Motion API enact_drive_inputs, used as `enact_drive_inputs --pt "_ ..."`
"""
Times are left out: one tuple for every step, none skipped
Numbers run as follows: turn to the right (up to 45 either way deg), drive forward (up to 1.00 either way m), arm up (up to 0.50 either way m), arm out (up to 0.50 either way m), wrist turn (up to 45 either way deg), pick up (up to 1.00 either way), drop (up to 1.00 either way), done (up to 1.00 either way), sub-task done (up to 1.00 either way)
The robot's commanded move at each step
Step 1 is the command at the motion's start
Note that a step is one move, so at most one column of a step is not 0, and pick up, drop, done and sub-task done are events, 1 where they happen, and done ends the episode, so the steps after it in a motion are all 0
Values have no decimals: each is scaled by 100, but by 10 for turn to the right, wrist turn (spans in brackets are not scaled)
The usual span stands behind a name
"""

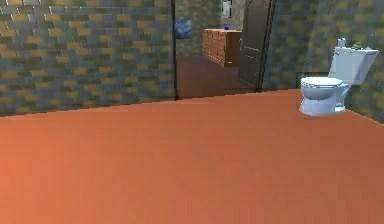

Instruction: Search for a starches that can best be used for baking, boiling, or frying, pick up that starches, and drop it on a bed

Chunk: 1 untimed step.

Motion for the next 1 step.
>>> enact_drive_inputs --pt "0 100 0 0 0 0 0 0 0"
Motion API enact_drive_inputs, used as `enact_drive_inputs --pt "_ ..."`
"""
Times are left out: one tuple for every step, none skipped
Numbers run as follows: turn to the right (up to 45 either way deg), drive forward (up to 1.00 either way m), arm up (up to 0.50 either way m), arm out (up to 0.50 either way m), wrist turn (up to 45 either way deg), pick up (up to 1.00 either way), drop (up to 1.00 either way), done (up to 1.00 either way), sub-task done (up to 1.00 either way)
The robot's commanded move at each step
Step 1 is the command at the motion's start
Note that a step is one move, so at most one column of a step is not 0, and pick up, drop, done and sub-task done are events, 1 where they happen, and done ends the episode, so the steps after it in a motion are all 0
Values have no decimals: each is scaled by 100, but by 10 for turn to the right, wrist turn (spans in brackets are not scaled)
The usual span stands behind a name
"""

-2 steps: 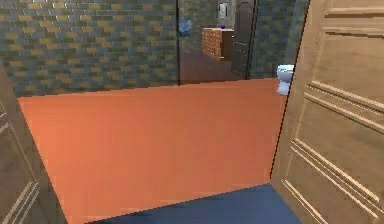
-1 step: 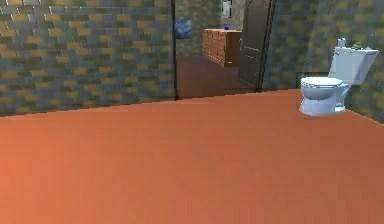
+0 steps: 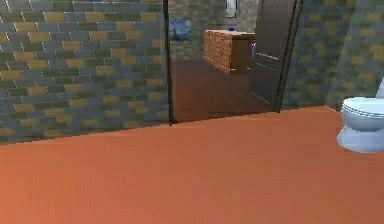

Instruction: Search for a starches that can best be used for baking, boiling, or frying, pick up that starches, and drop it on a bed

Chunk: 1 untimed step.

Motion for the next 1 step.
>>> enact_drive_inputs --pt "0 100 0 0 0 0 0 0 0"
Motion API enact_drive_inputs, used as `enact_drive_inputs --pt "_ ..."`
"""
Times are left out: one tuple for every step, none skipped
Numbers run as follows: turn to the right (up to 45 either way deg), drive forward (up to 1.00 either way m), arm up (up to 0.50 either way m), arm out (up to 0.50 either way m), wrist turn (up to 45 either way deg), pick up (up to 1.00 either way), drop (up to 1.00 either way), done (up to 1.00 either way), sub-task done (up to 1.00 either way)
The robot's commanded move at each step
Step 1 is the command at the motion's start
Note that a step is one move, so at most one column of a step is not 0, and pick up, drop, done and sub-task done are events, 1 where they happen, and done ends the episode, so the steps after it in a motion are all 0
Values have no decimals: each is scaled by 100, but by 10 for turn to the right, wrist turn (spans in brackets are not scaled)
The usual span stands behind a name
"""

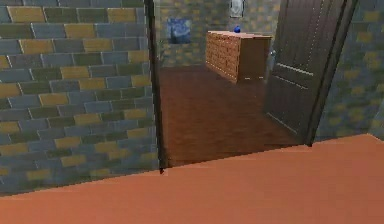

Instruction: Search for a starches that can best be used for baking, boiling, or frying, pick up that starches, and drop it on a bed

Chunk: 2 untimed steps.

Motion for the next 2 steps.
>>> enact_drive_inputs --pt "0 100 0 0 0 0 0 0 0" --pt "30 0 0 0 0 0 0 0 0"
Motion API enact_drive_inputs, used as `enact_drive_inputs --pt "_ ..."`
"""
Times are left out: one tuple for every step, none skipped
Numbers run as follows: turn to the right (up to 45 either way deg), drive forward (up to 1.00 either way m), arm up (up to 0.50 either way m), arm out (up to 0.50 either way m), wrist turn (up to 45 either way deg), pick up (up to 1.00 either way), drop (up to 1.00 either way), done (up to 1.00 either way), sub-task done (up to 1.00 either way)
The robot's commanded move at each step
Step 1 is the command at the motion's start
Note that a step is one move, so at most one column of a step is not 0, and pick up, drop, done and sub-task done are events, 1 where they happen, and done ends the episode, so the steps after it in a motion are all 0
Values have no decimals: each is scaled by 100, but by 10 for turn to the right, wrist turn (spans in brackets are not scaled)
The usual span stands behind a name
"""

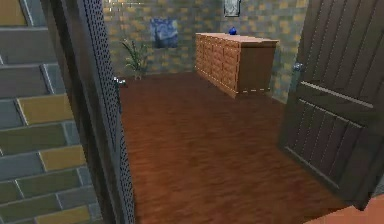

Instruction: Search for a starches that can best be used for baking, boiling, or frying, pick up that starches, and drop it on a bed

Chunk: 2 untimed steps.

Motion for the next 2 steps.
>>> enact_drive_inputs --pt "0 100 0 0 0 0 0 0 0" --pt "30 0 0 0 0 0 0 0 0"
